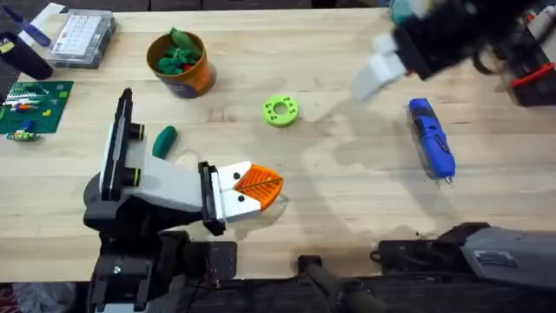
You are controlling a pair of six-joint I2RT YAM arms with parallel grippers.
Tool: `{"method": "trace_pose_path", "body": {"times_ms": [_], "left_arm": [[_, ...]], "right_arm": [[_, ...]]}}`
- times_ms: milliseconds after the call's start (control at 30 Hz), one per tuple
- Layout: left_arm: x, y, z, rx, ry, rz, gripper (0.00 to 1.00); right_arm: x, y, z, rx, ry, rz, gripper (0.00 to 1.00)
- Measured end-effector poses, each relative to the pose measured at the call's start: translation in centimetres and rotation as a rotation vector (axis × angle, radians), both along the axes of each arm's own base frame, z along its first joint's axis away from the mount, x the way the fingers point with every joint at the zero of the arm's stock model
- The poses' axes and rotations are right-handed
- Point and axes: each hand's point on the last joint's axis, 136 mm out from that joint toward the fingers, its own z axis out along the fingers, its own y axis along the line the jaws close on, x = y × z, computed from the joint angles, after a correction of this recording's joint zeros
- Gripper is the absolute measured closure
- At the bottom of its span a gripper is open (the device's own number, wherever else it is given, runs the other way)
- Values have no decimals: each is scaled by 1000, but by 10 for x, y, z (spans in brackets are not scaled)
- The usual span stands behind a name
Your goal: Pick up the gripper from the table and insert it into the empty holder that is missing its gripper. Then pick up a screw, insert it into the mounting hole, and use the screwdriver to tighten it. Finally, clean up the table by picking up the vegetable and placing it into the bucket.
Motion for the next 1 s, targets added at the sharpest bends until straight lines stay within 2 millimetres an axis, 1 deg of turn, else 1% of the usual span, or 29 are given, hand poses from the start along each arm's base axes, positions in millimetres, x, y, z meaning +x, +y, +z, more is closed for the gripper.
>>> {"method": "trace_pose_path", "body": {"times_ms": [133,233,300,367,467,567,700,867,1000], "left_arm": [[0,0,0,0,0,-1,996],[0,0,0,0,0,0,996],[0,0,0,0,0,0,996],[0,0,0,0,0,0,996],[0,0,0,0,0,0,996],[0,0,0,0,0,0,996],[0,0,0,0,0,-1,996],[0,0,0,0,0,0,996],[0,0,0,0,0,0,996]], "right_arm": [[-11,-39,-20,-11,36,-124,24],[-18,-65,-40,-31,90,-211,24],[-18,-78,-53,-38,116,-256,24],[-13,-90,-66,-38,118,-298,24],[-2,-102,-78,-32,91,-336,24],[4,-114,-87,-49,71,-351,24],[5,-128,-97,-96,64,-366,24],[10,-145,-104,-126,69,-354,24],[16,-162,-118,-118,103,-355,24]]}}
